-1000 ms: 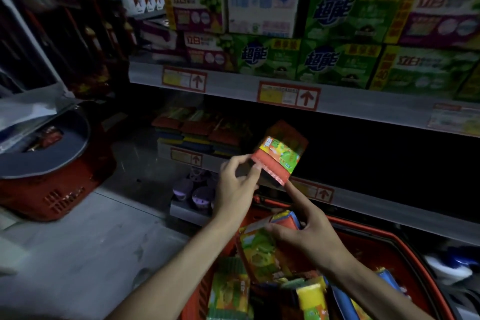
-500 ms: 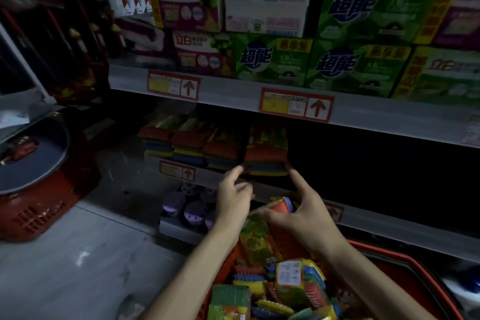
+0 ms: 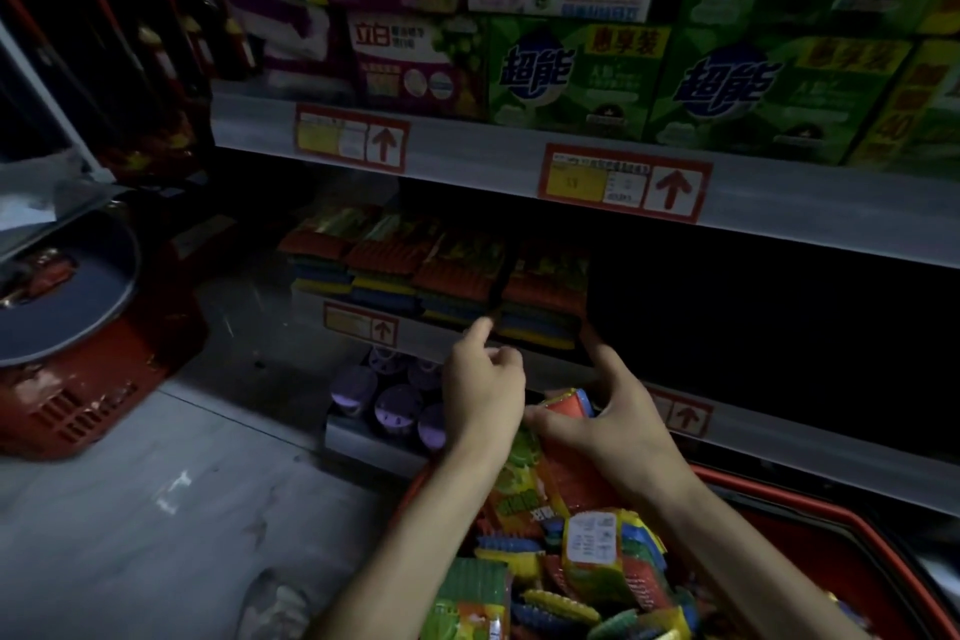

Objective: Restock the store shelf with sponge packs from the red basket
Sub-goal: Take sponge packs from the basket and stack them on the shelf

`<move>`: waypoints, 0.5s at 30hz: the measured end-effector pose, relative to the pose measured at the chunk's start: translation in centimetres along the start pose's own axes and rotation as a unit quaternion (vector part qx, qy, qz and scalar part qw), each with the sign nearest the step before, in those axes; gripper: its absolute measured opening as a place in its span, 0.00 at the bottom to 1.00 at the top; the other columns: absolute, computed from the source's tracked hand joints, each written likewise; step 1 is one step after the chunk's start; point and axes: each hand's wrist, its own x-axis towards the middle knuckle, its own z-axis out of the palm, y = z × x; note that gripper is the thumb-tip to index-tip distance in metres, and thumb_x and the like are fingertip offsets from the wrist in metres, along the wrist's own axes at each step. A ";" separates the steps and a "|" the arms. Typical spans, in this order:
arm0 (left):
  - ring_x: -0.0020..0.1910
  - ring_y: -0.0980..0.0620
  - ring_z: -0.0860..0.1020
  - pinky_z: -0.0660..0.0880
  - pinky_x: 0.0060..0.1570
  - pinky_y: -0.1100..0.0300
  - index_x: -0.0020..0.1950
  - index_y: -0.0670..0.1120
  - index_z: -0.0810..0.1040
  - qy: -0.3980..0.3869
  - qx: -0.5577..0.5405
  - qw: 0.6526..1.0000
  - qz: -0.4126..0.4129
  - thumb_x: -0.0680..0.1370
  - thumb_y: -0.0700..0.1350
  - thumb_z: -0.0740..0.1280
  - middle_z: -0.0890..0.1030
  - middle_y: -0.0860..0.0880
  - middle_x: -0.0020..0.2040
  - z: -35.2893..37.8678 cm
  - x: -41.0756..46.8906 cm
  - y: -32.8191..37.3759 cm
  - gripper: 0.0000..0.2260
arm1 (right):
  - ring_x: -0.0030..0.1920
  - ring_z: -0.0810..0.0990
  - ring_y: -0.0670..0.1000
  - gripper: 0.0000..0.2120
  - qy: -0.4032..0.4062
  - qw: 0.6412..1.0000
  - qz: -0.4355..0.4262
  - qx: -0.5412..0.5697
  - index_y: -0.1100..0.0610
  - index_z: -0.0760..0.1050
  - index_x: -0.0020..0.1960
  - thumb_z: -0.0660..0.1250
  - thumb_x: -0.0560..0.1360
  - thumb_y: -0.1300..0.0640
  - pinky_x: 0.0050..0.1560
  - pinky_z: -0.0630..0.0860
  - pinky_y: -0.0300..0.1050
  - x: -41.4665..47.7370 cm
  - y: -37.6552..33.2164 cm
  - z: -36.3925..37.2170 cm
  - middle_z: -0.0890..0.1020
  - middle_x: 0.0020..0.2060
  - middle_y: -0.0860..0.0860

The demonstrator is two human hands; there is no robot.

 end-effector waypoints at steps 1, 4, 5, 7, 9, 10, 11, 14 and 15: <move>0.49 0.56 0.77 0.70 0.50 0.61 0.80 0.46 0.67 0.003 0.002 1.000 0.003 0.85 0.41 0.63 0.78 0.58 0.49 0.1 -0.1 0.1 0.23 | 0.80 0.61 0.48 0.58 -0.003 1.000 -0.001 -0.001 0.51 0.54 0.83 0.79 0.61 0.39 0.76 0.66 0.49 -0.1 0.0 0.0 0.61 0.81 0.46; 0.53 0.53 0.77 0.70 0.50 0.61 0.78 0.46 0.70 0.023 -0.002 1.000 0.003 0.84 0.41 0.63 0.77 0.48 0.65 0.2 -0.2 0.3 0.21 | 0.80 0.61 0.47 0.57 -0.011 1.000 -0.011 -0.009 0.49 0.54 0.83 0.79 0.62 0.38 0.77 0.65 0.48 -0.5 -0.1 0.0 0.61 0.81 0.44; 0.54 0.53 0.77 0.70 0.50 0.61 0.77 0.47 0.71 0.030 -0.009 1.000 -0.001 0.84 0.41 0.63 0.78 0.48 0.65 0.1 -0.3 0.2 0.20 | 0.79 0.61 0.47 0.56 -0.013 1.000 -0.011 -0.011 0.49 0.54 0.83 0.80 0.63 0.41 0.76 0.65 0.46 -0.5 0.0 0.0 0.62 0.80 0.44; 0.54 0.52 0.78 0.71 0.49 0.60 0.75 0.48 0.72 0.038 -0.031 0.999 -0.011 0.84 0.41 0.63 0.80 0.48 0.62 0.1 -0.2 0.1 0.19 | 0.79 0.62 0.47 0.54 -0.014 1.000 -0.009 -0.013 0.50 0.55 0.83 0.81 0.66 0.45 0.74 0.66 0.43 -0.5 0.1 -0.2 0.63 0.79 0.45; 0.56 0.51 0.80 0.71 0.49 0.60 0.74 0.48 0.74 0.041 -0.046 0.998 -0.017 0.83 0.40 0.63 0.82 0.47 0.60 -0.1 -0.2 0.0 0.18 | 0.77 0.63 0.45 0.54 -0.015 1.000 -0.009 -0.017 0.51 0.55 0.83 0.82 0.66 0.46 0.71 0.67 0.39 -0.3 0.1 -0.5 0.64 0.77 0.42; 0.56 0.51 0.81 0.72 0.48 0.60 0.73 0.49 0.75 0.043 -0.051 0.998 -0.018 0.83 0.39 0.63 0.82 0.48 0.59 -0.1 -0.2 0.0 0.17 | 0.76 0.65 0.44 0.53 -0.017 1.000 -0.009 -0.017 0.51 0.56 0.83 0.82 0.66 0.47 0.69 0.67 0.36 -0.2 0.0 -0.6 0.65 0.74 0.40; 0.55 0.51 0.81 0.73 0.47 0.60 0.70 0.49 0.76 0.042 -0.056 0.997 -0.018 0.83 0.38 0.63 0.82 0.49 0.58 -0.2 -0.1 0.0 0.16 | 0.74 0.66 0.43 0.53 -0.019 1.000 -0.010 -0.014 0.51 0.56 0.83 0.82 0.66 0.47 0.68 0.68 0.34 -0.2 0.0 -0.8 0.66 0.73 0.40; 0.50 0.53 0.82 0.75 0.45 0.60 0.63 0.52 0.76 0.036 -0.053 0.998 -0.012 0.83 0.37 0.63 0.81 0.54 0.52 -0.6 -0.2 0.0 0.13 | 0.76 0.68 0.46 0.55 -0.021 1.000 -0.012 -0.015 0.49 0.57 0.83 0.82 0.64 0.43 0.73 0.70 0.46 -0.2 0.2 -1.1 0.67 0.77 0.44; 0.50 0.52 0.82 0.76 0.47 0.60 0.62 0.52 0.76 0.033 -0.049 0.998 -0.009 0.83 0.36 0.63 0.82 0.55 0.51 -0.9 -0.3 -0.1 0.13 | 0.77 0.66 0.47 0.56 -0.023 0.999 -0.013 -0.020 0.48 0.56 0.83 0.81 0.63 0.40 0.75 0.70 0.49 -0.3 0.2 -1.2 0.65 0.78 0.44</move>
